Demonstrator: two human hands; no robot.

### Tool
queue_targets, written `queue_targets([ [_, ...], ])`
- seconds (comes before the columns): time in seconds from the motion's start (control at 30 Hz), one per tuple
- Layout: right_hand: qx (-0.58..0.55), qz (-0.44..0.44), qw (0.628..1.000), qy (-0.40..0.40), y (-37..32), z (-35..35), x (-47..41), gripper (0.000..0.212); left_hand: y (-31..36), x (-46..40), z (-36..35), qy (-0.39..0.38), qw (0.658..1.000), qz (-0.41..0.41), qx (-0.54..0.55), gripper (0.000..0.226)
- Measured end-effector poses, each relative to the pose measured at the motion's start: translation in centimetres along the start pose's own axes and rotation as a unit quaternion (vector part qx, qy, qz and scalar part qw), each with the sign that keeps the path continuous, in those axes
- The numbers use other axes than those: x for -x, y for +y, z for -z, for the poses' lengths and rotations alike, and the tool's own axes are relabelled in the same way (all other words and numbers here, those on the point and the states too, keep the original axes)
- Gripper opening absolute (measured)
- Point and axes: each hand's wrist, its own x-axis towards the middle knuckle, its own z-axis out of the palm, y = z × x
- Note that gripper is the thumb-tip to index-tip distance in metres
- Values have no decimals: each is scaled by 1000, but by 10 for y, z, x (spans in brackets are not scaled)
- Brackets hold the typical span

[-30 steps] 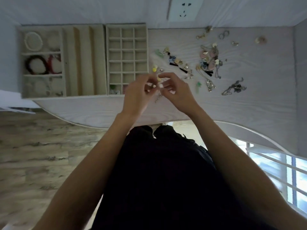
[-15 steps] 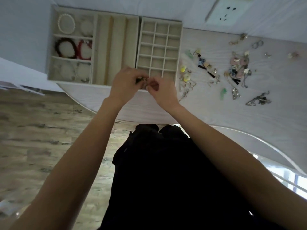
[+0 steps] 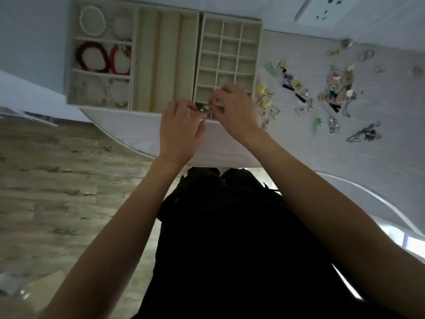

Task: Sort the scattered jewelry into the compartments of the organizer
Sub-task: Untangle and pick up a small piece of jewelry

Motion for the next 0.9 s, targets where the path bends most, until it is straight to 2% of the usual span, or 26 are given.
queue_targets([
  [0.3, 166, 130, 973, -93, -2, -5, -16, 18, -2, 8, -6, 23, 999, 23, 2, 21],
  [0.43, 209, 147, 958, -134, -9, 1, -25, 24, -4, 7, -8, 28, 999, 33, 18, 22],
  [0.57, 184, 130, 962, -153, -9, 1, -26, 23, -7, 6, -9, 26, 998, 45, 33, 23],
  [0.67, 86, 50, 987, -127, -2, -2, -21, 20, -9, 5, -10, 34, 998, 54, 24, 24],
  [0.73, 40, 15, 991, -130, 1, -4, -17, 21, -9, 4, -10, 38, 997, 57, 25, 22],
  [0.9, 15, 19, 990, -141, 3, -5, -15, 20, -6, -2, -12, 44, 994, 79, 57, 17],
])
